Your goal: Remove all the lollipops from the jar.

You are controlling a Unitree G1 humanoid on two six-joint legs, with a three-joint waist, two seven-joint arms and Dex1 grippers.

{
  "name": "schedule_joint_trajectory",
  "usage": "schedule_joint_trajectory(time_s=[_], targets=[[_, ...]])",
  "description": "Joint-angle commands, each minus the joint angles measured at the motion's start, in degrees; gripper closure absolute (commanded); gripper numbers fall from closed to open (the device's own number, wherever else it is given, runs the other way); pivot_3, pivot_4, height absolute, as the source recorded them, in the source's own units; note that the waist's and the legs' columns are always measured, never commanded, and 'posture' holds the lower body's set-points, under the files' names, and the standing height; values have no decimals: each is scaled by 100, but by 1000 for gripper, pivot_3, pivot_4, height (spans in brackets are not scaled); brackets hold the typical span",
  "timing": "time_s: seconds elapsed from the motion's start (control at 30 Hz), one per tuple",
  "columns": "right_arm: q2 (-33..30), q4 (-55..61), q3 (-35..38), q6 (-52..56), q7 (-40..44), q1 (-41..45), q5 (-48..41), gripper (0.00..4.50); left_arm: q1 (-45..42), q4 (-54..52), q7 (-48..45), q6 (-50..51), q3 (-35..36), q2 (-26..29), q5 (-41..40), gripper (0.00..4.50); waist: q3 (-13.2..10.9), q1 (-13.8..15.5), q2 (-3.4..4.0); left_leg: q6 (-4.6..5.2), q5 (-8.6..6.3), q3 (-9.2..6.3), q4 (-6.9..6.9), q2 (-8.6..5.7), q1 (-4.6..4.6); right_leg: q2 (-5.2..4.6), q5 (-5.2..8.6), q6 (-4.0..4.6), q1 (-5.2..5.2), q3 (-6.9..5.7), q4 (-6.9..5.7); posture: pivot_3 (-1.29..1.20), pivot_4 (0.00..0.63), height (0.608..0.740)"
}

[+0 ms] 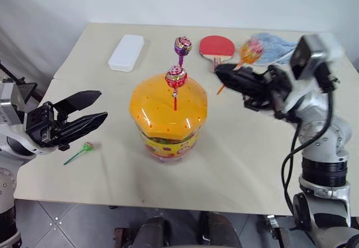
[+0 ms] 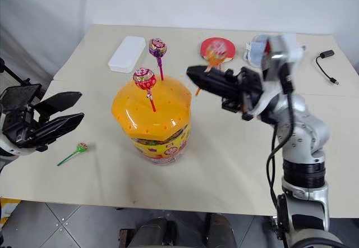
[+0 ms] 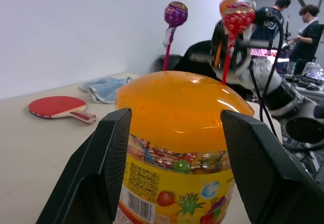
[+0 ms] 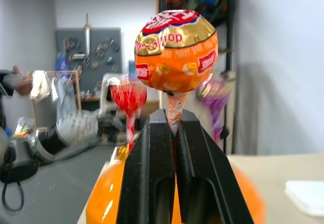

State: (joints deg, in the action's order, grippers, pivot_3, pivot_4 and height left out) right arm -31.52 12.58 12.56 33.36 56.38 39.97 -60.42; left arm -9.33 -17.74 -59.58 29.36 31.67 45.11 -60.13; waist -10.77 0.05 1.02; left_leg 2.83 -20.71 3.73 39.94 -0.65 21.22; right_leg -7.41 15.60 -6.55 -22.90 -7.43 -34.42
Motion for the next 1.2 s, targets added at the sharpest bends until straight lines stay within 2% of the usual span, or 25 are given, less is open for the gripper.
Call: schedule_joint_trajectory(time_s=[0.03, 0.07, 0.1, 0.17, 0.27, 0.43, 0.67, 0.7, 0.87, 1.03, 1.1, 1.2], targets=[[-686, -232, 601, 456, -449, -70, -48, 4459, -124, -76, -171, -192, -63, 77, 159, 1513, 0, 2, -1, 0, 0, 0, 0, 0, 0, -2, 0, 0, 1, 0, 0, 0, 150, 740], [-1117, -500, 609, 607, -582, -242, 353, 4459, -139, -80, -243, -243, -145, 100, 265, 1513, 0, 5, -1, 0, 0, 1, 0, 0, 0, -2, 0, 0, 2, 1, 2, 0, 150, 740], [-1696, -852, 440, 695, -902, -494, 1124, 4459, -155, -78, -332, -292, -241, 119, 368, 1513, 0, 9, -1, 1, 0, 2, -1, -3, 0, -2, 0, 0, 2, 0, 3, 0, 150, 740], [-2436, -1165, 91, 793, -1270, -846, 2081, 4459, -176, -67, -435, -353, -339, 125, 470, 1513, 0, 48, -4, 2, -1, 2, -1, -5, 1, -10, 0, 0, 4, -1, 6, 0, 150, 740], [-3022, -1625, -506, 769, -1387, -1585, 3075, 4459, -269, 8, -520, -393, -469, 93, 526, 1513, -1, 25, -4, 5, 0, 12, -4, -3, 4, -10, -1, -3, 5, 2, 23, 0, 150, 740], [-2866, -1916, -588, 805, -1487, -2022, 3487, 4459, -374, 83, -560, -388, -510, 107, 559, 1513, -9, -53, 11, 1, 2, 43, -5, 17, -8, 10, -1, -3, 4, -7, 19, 0, 150, 740], [-2807, -2151, -488, 957, -1410, -2468, 3758, 4459, -449, 114, -586, -361, -484, 159, 576, 1513, -9, 24, 9, -1, 2, 39, 2, 21, -7, 12, -2, -5, 10, 1, 23, 0, 150, 740], [-2826, -2112, -444, 1048, -1319, -2502, 3697, 3995, -471, 137, -592, -369, -487, 162, 587, 1513, -9, 44, 9, -1, 2, 30, 5, 21, -6, 12, -3, -6, 17, 3, 28, 0, 150, 740], [-2947, -1976, -115, 1025, -865, -2686, 3574, 2423, -572, 256, -645, -402, -531, 157, 650, 1513, -9, 98, 9, -2, 1, 18, 5, 23, -6, 24, -3, -6, 23, 1, 33, 0, 150, 740], [-3160, -2212, 606, -214, -53, -2839, 3582, 707, -630, 416, -736, -449, -562, 119, 741, 1513, -10, 119, 12, -2, 1, 23, 4, 21, -5, 34, -3, -7, 22, 0, 34, 0, 150, 740], [-3183, -2317, 838, -764, 278, -2817, 3568, 707, -645, 455, -748, -465, -567, 106, 754, 1513, -11, 117, 13, -2, 1, 24, 4, 21, -6, 40, -4, -7, 22, -2, 34, 0, 150, 740], [-2945, -2051, 1302, -1232, 923, -2428, 2936, 707, -686, 593, -812, -519, -596, 97, 809, 1513, -11, 114, 12, -3, 1, 25, 5, 29, -8, 59, -6, -12, 23, -1, 39, 0, 150, 740]])
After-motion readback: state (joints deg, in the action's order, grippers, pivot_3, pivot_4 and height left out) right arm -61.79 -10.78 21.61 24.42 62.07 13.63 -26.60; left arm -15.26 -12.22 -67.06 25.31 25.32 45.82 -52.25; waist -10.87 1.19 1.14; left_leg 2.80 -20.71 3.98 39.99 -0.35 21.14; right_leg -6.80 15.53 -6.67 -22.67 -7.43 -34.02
